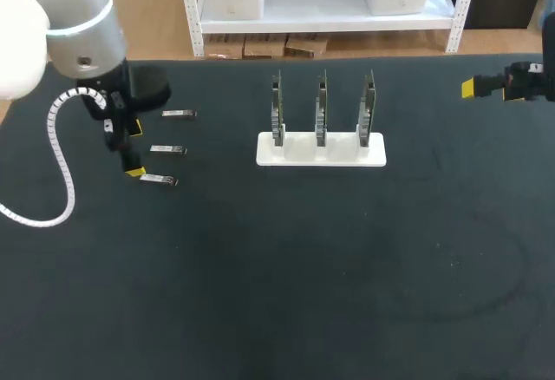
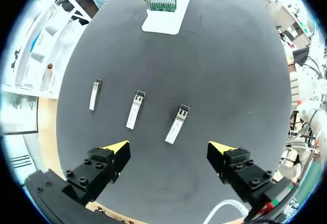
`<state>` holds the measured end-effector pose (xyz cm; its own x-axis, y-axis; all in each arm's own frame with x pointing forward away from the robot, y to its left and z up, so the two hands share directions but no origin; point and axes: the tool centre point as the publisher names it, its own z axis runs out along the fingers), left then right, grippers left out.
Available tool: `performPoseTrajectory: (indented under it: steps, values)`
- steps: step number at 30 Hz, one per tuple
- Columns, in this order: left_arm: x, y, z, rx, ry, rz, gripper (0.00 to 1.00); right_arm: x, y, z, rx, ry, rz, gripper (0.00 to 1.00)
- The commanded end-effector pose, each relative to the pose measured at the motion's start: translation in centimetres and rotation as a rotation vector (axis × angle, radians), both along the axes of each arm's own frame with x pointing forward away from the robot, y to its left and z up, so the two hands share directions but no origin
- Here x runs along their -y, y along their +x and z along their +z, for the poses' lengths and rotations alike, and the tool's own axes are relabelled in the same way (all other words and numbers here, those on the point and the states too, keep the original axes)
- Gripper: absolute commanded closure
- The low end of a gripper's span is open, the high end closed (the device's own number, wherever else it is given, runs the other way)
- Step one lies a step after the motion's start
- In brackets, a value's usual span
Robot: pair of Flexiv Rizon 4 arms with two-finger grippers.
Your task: Pick up the optical module with the left hand, and insert it into the network port with the right hand.
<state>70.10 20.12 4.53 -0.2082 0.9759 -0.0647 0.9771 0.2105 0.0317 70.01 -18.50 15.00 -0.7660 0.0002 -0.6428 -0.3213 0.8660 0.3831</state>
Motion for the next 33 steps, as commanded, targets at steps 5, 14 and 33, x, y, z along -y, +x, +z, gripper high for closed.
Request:
performPoseTrajectory:
  steps: [5,14,33]
  values:
    - [0.0,0.1,0.0,-0.003,0.003,0.000,0.00,0.0,0.0,0.0,0.000,0.000,0.000,0.00]
    - [0.7,-0.3,0.3,-0.019,0.050,-0.117,0.00,0.0,0.0,0.0,0.000,0.000,0.000,0.00]
    - [-0.3,-1.9,-0.3,-0.025,0.089,-0.236,0.00,0.0,0.0,0.0,0.000,0.000,0.000,0.00]
